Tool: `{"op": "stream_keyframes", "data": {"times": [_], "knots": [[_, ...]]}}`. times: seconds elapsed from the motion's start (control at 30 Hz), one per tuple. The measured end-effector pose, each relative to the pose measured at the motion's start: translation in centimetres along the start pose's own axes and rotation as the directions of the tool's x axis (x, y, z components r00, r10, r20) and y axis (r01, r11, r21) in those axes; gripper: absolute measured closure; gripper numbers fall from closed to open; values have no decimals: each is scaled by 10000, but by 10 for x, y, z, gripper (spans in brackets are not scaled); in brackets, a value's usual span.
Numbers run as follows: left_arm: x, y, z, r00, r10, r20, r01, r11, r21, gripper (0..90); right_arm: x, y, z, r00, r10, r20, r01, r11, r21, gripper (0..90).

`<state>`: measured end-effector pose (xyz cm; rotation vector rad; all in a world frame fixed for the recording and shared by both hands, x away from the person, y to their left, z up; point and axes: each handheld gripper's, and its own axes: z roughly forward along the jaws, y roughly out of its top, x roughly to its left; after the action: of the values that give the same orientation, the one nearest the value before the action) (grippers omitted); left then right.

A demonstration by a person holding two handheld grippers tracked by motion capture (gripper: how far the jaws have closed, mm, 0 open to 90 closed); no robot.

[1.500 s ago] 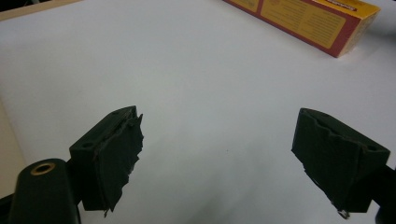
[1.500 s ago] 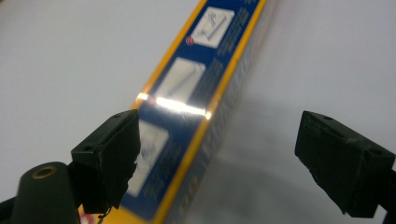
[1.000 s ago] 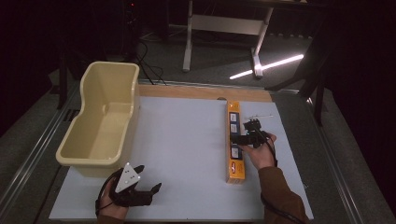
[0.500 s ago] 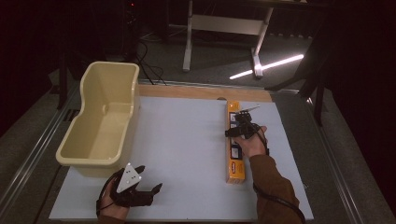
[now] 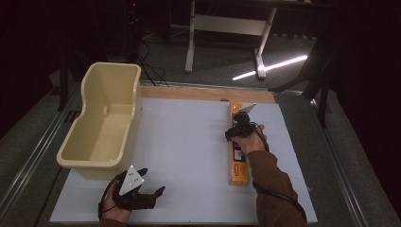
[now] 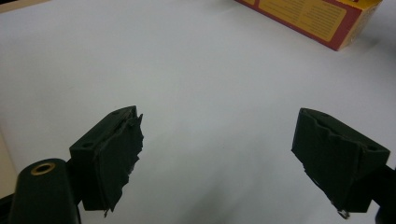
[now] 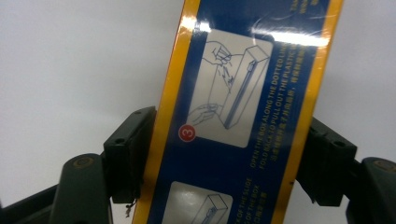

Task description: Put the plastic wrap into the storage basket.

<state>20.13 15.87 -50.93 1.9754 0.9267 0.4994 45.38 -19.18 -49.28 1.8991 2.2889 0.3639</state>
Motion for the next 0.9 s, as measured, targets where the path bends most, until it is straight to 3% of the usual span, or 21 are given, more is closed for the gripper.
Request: {"op": "stream_keyframes", "data": {"times": [0.1, 0.23, 0.43, 0.53, 0.7, 0.9], "knots": [[-1, 0, 1, 10000, 30, 41, -30, 10000, -1, 155, 2, 5, 1, 9999, -63, 148, 56, 9989, 456, 314], [-2, 0, 1, 10000, 35, 56, -35, 10000, 17, 155, 1, 11, 1, 9992, 384, 103, -393, 9934, 1079, 346], [-1, 0, 1, 10000, 12, 53, -12, 10000, 3, 155, -3, 11, -1, 9943, 993, -376, -945, 9889, 1145, 374], [-1, 0, 2, 10000, -42, 31, 42, 10000, 13, 155, -4, 9, -3, 9863, 1176, -1158, -1032, 9869, 1237, 387], [-2, 0, 2, 10000, 19, 54, -19, 10000, 26, 155, 0, 6, -3, 9756, 1253, -1805, -1057, 9878, 1144, 389], [-2, 0, 2, 10000, 12, 48, -12, 10000, 23, 155, 1, 4, -4, 9439, 1656, -2856, -1398, 9842, 1086, 389]]}}
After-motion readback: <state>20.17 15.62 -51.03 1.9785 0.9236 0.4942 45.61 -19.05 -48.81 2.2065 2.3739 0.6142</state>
